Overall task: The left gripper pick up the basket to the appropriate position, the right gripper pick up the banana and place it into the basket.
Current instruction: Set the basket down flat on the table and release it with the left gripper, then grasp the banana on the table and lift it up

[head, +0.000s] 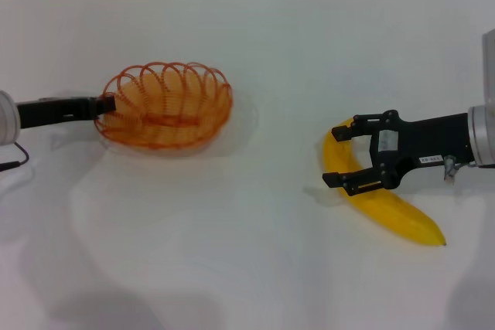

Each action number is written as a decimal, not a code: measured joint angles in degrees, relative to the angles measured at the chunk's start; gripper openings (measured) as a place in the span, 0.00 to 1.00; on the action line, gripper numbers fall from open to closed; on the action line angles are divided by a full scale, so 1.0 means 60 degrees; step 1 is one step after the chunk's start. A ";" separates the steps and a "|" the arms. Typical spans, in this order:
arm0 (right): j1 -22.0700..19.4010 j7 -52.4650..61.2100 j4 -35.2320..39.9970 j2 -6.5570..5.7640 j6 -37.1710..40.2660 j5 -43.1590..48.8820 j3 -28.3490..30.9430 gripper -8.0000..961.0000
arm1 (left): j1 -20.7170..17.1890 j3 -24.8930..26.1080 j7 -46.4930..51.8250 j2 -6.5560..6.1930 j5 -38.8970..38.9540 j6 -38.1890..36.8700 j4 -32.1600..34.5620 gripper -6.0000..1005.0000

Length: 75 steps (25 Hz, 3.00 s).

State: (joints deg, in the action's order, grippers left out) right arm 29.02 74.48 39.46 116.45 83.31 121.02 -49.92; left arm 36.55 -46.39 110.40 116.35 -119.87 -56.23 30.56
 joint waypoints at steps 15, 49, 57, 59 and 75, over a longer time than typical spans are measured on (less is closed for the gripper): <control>-0.0017 0.0040 0.0000 0.0000 0.0001 0.0000 0.0000 0.90 | 0.0122 -0.0018 -0.0122 0.0004 0.0109 0.0231 -0.0230 0.06; -0.0016 0.0033 0.0001 0.0000 0.0002 0.0000 0.0001 0.90 | 0.0119 -0.0022 -0.0105 0.0018 0.0160 -0.0209 0.0196 0.17; -0.0059 0.0026 0.0001 0.0000 -0.0013 -0.0012 0.0002 0.90 | -0.0245 -0.0048 -0.0495 0.0018 0.0647 -0.0837 0.1045 0.48; -0.0076 0.0028 0.0000 0.0001 -0.0020 -0.0059 0.0038 0.90 | -0.0463 -0.0070 -0.0887 0.0017 0.1046 -0.1283 0.1473 0.57; -0.0129 -0.0031 0.0056 0.0073 -0.0402 -0.1046 0.0079 0.90 | -0.1880 -0.0138 -0.5957 0.0016 0.2809 -0.3285 0.1963 0.57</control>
State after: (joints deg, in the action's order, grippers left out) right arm 28.25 74.30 39.79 116.89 80.90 114.75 -49.45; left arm 25.27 -47.22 74.66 116.45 -103.01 -75.94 42.33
